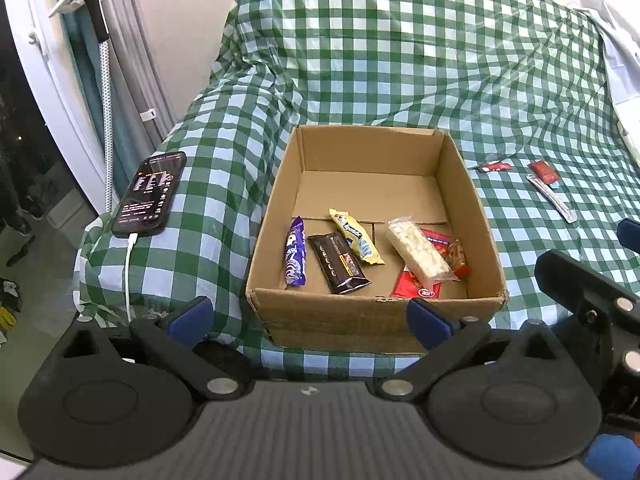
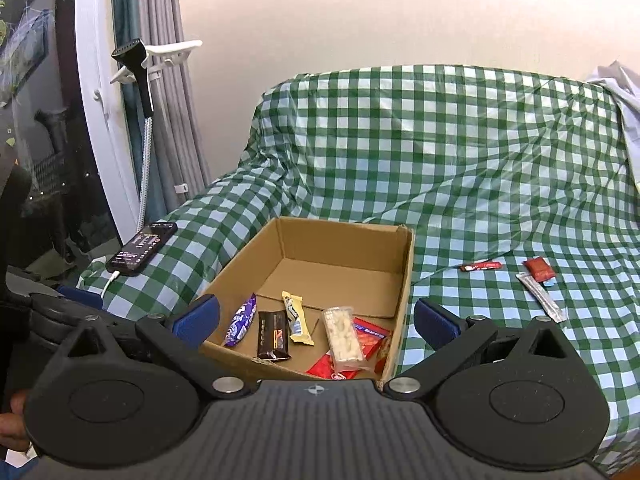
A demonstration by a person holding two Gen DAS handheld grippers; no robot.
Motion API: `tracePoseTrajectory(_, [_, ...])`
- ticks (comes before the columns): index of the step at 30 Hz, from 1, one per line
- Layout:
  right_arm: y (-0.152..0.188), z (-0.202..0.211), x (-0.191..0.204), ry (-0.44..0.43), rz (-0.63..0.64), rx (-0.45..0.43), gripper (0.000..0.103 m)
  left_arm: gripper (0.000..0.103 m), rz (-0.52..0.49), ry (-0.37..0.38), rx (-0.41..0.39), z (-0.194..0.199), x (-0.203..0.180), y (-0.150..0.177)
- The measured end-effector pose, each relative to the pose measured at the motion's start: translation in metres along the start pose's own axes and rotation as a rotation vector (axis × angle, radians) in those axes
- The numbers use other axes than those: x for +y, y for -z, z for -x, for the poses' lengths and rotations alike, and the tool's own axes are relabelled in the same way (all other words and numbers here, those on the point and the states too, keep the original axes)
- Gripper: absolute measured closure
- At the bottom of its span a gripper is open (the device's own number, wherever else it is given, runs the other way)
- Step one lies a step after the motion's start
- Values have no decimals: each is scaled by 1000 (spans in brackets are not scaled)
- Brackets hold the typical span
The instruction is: Organize snacks
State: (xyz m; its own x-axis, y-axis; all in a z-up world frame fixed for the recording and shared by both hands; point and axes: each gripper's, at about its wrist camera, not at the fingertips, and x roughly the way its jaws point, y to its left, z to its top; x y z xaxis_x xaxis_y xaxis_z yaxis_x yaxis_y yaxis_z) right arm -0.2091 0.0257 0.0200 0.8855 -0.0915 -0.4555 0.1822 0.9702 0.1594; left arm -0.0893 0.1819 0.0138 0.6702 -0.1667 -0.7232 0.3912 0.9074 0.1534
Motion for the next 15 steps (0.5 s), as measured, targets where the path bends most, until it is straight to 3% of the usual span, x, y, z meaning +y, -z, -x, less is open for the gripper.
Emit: tracePoseTrajectory(15, [1,2,0,-1,-8,3,1,0,-11,-4,17,-4,-1,-1])
